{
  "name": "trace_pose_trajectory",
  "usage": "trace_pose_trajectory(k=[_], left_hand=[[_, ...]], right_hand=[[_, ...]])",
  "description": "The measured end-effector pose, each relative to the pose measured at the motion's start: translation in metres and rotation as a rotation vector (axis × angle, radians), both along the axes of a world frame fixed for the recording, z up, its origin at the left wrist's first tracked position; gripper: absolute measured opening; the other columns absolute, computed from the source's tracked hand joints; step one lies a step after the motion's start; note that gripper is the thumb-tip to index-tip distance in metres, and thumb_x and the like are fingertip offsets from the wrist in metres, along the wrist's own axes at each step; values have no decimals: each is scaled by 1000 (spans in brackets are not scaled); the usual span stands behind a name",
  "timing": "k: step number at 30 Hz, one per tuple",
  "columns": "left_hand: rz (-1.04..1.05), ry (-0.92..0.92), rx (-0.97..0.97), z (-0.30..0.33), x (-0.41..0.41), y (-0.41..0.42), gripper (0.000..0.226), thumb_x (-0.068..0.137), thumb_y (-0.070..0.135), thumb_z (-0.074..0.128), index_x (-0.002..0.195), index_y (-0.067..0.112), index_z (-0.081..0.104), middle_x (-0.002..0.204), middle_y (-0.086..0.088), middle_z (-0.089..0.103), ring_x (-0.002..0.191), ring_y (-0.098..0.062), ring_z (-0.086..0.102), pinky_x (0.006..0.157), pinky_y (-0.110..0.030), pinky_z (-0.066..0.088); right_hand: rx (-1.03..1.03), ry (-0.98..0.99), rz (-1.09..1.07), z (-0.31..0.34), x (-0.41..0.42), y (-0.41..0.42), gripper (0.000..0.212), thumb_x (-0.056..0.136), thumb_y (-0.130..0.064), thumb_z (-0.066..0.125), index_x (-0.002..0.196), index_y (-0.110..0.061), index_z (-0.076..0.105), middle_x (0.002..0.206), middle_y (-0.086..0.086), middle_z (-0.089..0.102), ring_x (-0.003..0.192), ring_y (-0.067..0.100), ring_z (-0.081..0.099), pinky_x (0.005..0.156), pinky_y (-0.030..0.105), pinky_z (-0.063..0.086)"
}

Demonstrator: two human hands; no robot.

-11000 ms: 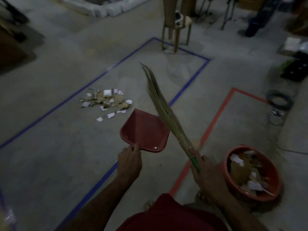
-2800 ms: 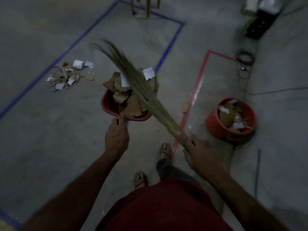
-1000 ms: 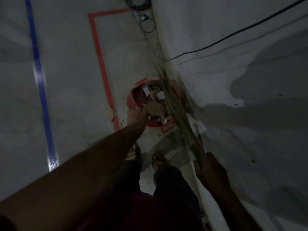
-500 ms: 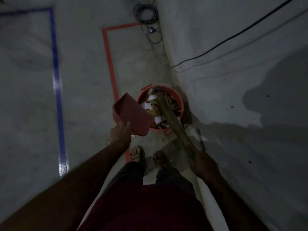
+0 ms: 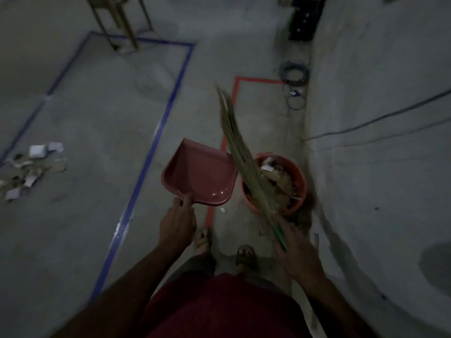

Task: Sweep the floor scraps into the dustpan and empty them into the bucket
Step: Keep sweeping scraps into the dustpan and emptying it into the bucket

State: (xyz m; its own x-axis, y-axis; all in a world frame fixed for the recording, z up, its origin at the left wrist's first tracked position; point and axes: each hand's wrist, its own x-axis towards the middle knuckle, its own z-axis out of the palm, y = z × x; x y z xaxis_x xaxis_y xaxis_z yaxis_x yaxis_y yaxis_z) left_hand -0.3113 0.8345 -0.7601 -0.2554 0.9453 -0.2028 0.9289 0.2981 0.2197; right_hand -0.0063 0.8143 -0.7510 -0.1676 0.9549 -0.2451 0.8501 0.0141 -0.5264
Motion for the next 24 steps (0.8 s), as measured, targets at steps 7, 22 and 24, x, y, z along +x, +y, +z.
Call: trace_pose_trajectory(k=[7,22,24], left_hand=[[266,-11,206,28,-70,-54,31,100,23,49,132,23,45,105,-8,54,76,-31,61,56,-35,38],[675,201,281,36,-333,-235,28,89,17,66,116,14,59,81,-8,58,68,-28,56,57,-34,40],[736,196,289,38,-362,-252,28,89,17,66,115,13,58,79,-9,58,66,-28,56,56,-35,41]], right_hand=[[195,42,321,23,-78,22,65,94,-32,60,153,-25,35,130,12,59,106,30,61,79,45,58],[310,-51,706,40,-398,-32,80,91,-35,66,158,-33,21,86,0,52,55,17,51,40,33,46],[306,-47,756,44,-433,-38,78,91,-33,68,157,-31,25,83,-2,51,52,13,48,38,31,43]])
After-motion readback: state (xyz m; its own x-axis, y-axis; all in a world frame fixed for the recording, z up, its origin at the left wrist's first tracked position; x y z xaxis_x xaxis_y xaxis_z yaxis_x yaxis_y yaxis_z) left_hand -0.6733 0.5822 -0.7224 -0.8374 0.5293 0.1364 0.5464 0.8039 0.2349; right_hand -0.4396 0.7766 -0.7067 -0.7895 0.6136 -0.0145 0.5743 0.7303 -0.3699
